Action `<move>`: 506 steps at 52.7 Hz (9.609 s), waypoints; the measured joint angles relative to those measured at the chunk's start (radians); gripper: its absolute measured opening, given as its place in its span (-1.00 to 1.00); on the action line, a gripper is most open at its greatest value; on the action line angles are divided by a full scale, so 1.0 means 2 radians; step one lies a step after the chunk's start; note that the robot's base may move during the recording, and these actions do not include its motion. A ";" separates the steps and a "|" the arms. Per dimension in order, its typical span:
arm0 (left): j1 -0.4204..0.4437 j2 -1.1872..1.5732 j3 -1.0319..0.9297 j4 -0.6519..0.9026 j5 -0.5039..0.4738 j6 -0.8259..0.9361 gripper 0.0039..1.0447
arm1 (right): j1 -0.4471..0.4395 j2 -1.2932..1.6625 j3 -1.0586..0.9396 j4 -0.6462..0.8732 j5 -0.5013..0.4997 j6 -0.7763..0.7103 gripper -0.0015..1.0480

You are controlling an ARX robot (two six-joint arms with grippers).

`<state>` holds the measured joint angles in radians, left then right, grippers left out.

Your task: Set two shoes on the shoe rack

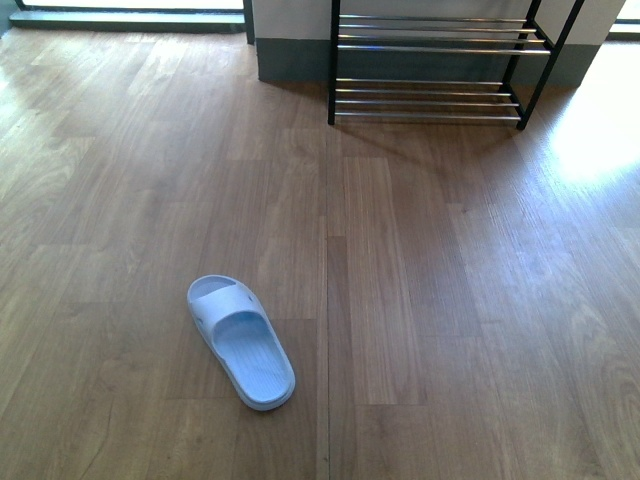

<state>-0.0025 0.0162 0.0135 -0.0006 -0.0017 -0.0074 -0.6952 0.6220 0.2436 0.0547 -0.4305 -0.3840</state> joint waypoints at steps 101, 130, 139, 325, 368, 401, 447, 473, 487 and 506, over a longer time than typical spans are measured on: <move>-0.123 1.176 0.488 0.122 -0.051 -0.250 0.83 | 0.000 0.000 0.000 0.000 0.000 0.000 -0.97; -0.129 1.293 0.562 0.174 -0.090 -0.175 0.83 | 0.000 0.000 0.000 0.000 0.000 0.000 -0.97; -0.131 1.337 0.611 0.159 -0.093 -0.161 0.83 | 0.000 0.000 0.000 0.000 0.000 0.000 -0.97; -0.068 0.322 0.165 -0.003 -0.283 -0.063 -0.97 | 0.000 0.000 0.000 0.000 0.000 0.000 -0.97; -0.068 0.322 0.165 -0.003 -0.283 -0.064 -0.97 | 0.000 0.000 0.000 0.000 0.000 0.000 -0.97; -0.068 0.322 0.164 -0.003 -0.283 -0.064 -0.97 | 0.000 0.000 -0.001 0.000 0.000 0.000 -0.97; -0.068 0.323 0.164 -0.003 -0.283 -0.064 -0.97 | 0.000 0.000 0.000 0.000 0.000 0.000 -0.97; -0.068 0.322 0.164 -0.003 -0.284 -0.064 -0.97 | 0.000 -0.001 0.000 0.000 0.000 0.000 -0.97; -0.070 0.323 0.164 -0.004 -0.281 -0.064 -0.97 | 0.000 0.001 -0.001 0.000 0.003 0.000 -0.97; -0.069 0.322 0.164 -0.004 -0.282 -0.064 -0.97 | 0.000 0.000 -0.001 0.000 0.002 0.000 -0.97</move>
<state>-0.1413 0.6605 0.3416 -0.0078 -0.5655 -0.1364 -0.6960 0.6228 0.2424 0.0540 -0.4263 -0.3840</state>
